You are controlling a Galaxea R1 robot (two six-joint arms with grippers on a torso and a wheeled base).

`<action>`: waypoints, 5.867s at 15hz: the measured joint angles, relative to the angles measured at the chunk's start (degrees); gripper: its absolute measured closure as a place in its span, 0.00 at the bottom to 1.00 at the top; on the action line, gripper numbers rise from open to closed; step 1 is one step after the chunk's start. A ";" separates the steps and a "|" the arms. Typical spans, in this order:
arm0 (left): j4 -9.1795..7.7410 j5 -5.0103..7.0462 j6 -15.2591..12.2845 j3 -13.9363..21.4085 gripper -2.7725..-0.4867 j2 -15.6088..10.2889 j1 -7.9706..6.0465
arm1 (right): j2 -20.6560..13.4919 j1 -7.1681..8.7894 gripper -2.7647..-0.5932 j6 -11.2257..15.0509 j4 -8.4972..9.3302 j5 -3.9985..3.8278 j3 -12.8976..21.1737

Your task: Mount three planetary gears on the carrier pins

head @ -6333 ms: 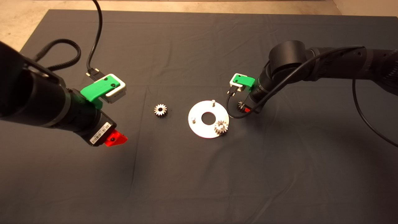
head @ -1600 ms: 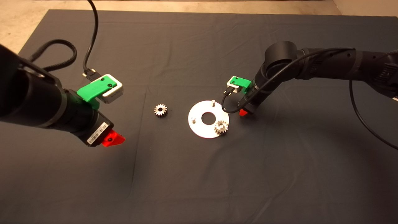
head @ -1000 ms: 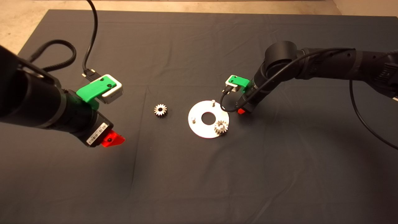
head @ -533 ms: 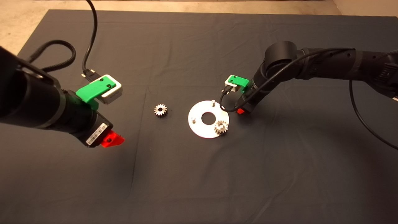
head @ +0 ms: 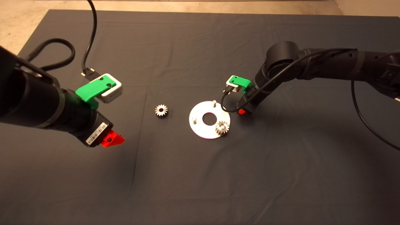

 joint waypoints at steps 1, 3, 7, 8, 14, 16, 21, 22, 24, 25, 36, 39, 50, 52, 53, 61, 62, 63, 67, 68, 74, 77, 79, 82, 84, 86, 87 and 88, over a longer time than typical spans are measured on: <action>0.02 0.00 0.00 0.04 0.00 -0.06 0.00 | 0.02 0.00 0.83 0.02 0.00 0.00 0.00; 0.02 0.02 0.00 0.04 0.00 -0.09 0.00 | 0.02 0.00 0.85 0.01 0.00 0.00 0.00; 0.02 0.02 0.00 0.04 0.00 -0.09 -0.13 | 0.00 0.00 0.85 0.02 0.00 -0.02 0.00; 0.02 0.02 0.00 0.04 0.00 -0.09 -0.13 | 0.02 0.00 0.86 0.02 0.00 -0.02 0.00; 0.00 0.02 0.00 0.04 0.00 -0.06 -0.13 | 0.32 0.01 0.86 0.05 0.00 -0.29 0.00; 0.00 0.02 0.00 0.04 0.00 -0.06 -0.13 | 0.35 0.11 0.86 0.05 0.05 -0.26 0.00; 0.00 0.02 0.00 0.04 0.00 -0.06 -0.13 | 0.40 3.51 0.86 0.05 0.44 -0.22 -0.05; 0.00 0.02 0.00 0.04 0.00 -0.06 -0.13 | 0.55 4.63 0.86 0.05 0.44 -0.17 -0.16; 0.00 0.02 0.00 0.04 0.00 -0.06 -0.13 | 1.38 5.66 0.86 0.05 0.52 -0.24 -0.51; 0.00 0.00 0.00 0.04 0.00 -0.01 -0.15 | 2.19 5.95 0.86 0.04 0.55 -0.22 -1.02; 0.00 0.02 0.00 0.04 0.00 -0.04 -0.13 | 6.03 6.73 0.87 0.40 4.10 0.16 -1.66; 0.00 0.02 0.00 0.04 0.00 -0.04 -0.13 | 6.19 6.73 0.87 0.38 4.18 0.16 -1.66; 0.00 0.02 0.00 0.01 0.00 -0.06 -0.13 | 7.05 6.75 0.87 0.40 5.25 2.54 -0.81; 0.00 0.02 0.00 0.01 0.00 -0.06 -0.13 | 7.13 6.75 0.87 0.40 5.49 2.56 -0.20; 0.00 0.02 0.00 0.01 0.00 -0.06 -0.13 | 7.17 6.73 0.87 0.40 5.51 2.58 -0.16; 0.00 0.02 0.00 0.03 0.00 -0.06 -0.13 | 7.16 6.70 0.87 0.33 5.51 2.73 0.46; 0.00 0.02 0.00 0.01 0.00 -0.06 -0.13 | 7.16 6.70 0.87 0.33 5.51 2.89 0.46; 0.00 0.02 0.00 0.02 0.00 -0.06 -0.13 | 7.16 6.70 0.87 0.33 5.51 3.30 0.46; 0.00 0.02 0.00 0.03 0.00 -0.06 -0.24 | 7.17 6.68 0.87 0.05 5.51 4.59 0.44; -0.02 0.02 0.00 0.04 0.00 -0.06 -0.46 | 7.19 6.66 0.87 -0.01 5.51 4.63 0.44; -0.04 0.00 0.00 0.04 0.00 -0.04 -0.62 | 7.66 6.19 0.87 -0.04 5.49 4.68 0.41; -0.02 0.00 0.00 0.04 0.00 -0.04 -0.62 | 7.68 5.39 0.87 -0.04 5.49 4.66 0.35; -0.02 0.00 0.00 0.04 0.00 -0.04 -0.62 | 7.96 5.13 0.87 -0.04 5.45 4.55 0.06; -0.04 0.02 0.00 0.04 0.00 -0.06 -0.63 | 8.12 5.08 0.87 -0.26 5.38 4.63 -0.69; -0.05 0.02 0.00 0.04 0.00 -0.06 -0.74 | 8.13 5.11 0.87 -0.26 5.05 4.63 -0.72; -0.05 0.03 0.00 0.04 0.00 -0.06 -0.93 | 8.25 5.09 0.87 -0.28 5.05 4.69 -1.10; -0.05 0.00 0.00 0.06 0.00 -0.06 -0.94 | 8.23 5.11 0.87 -0.71 5.01 4.68 -1.44; -0.05 0.02 0.00 0.04 0.00 -0.06 -0.93 | 8.23 5.11 0.87 -0.73 5.01 4.63 -1.57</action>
